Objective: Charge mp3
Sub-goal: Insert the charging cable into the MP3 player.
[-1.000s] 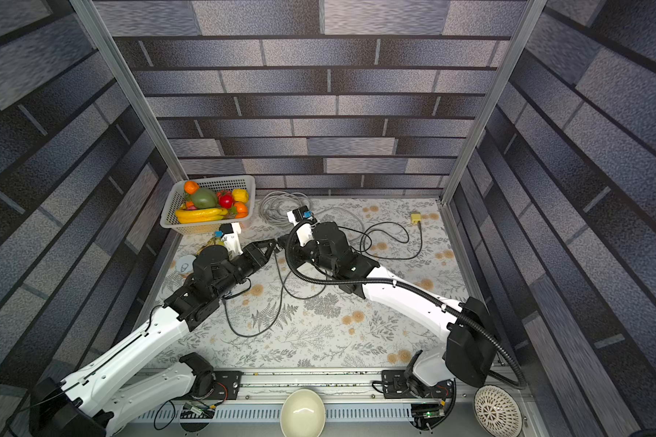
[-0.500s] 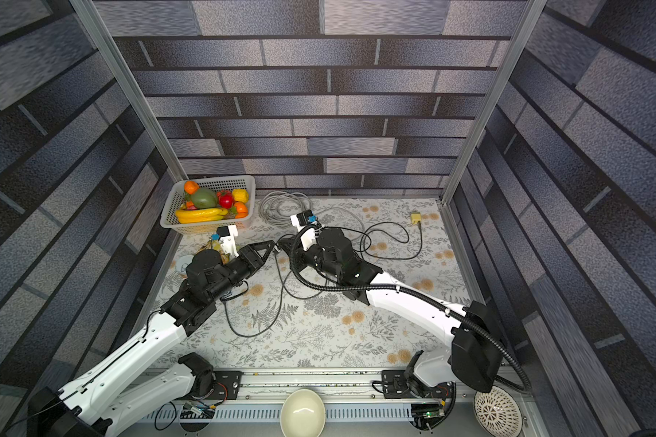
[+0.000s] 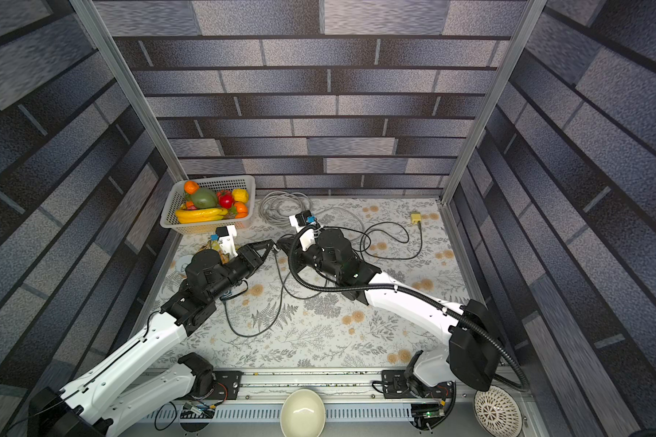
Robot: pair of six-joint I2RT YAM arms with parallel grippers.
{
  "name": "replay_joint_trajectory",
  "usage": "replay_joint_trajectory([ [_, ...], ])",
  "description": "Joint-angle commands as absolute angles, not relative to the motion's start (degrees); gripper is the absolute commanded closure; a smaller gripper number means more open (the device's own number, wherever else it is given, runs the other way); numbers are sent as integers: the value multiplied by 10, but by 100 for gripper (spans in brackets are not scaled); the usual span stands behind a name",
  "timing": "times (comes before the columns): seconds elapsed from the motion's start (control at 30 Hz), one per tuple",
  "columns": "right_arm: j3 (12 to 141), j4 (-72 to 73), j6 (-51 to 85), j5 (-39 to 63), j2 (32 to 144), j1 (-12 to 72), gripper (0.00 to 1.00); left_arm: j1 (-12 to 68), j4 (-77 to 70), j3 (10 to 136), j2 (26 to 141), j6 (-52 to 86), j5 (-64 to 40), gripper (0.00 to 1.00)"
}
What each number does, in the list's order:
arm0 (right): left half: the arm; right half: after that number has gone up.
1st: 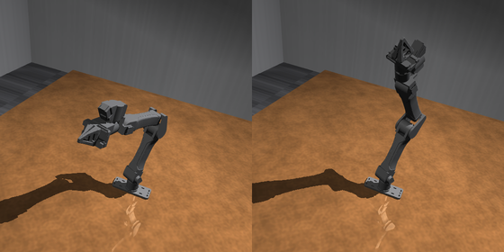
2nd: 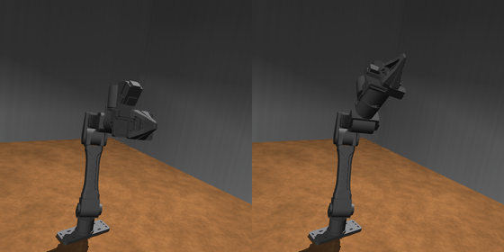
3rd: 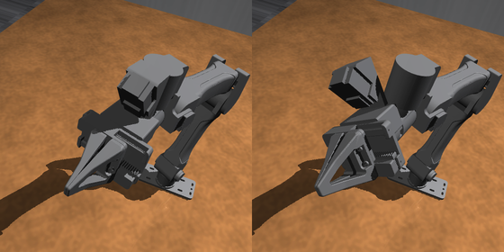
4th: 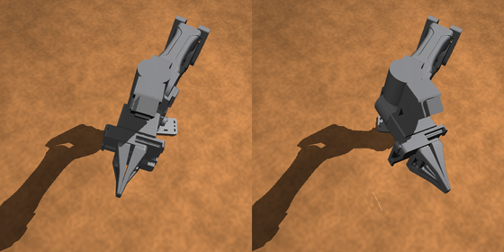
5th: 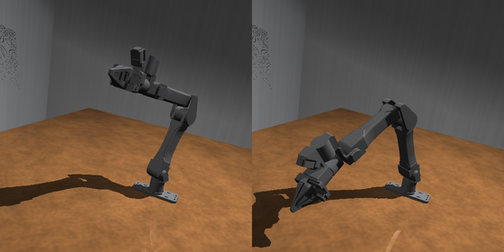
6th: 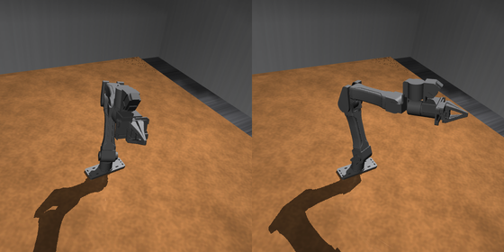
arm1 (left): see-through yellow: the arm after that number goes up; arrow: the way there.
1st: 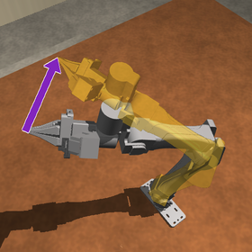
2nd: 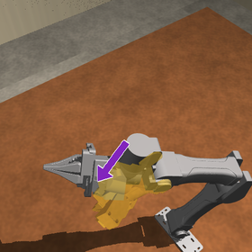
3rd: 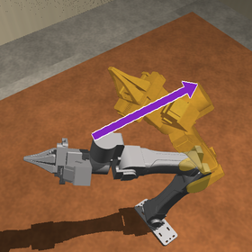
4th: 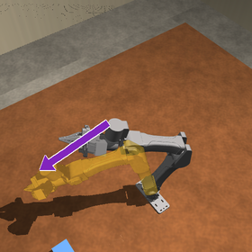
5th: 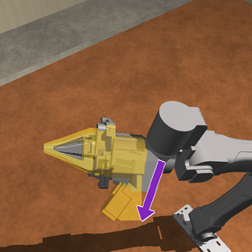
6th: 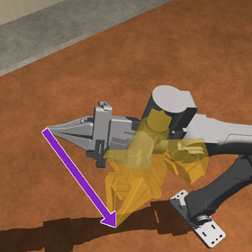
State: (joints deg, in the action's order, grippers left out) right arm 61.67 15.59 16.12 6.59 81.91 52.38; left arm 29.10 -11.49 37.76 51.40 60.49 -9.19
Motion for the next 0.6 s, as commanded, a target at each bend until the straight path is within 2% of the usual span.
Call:
replay_joint_trajectory([
  [0.0,598,19,141,74,868,543,100,302,-270,418,497,620,-153,99],
  [0.57,588,17,141,53,872,547,100,289,-275,429,498,627,-171,100],
])
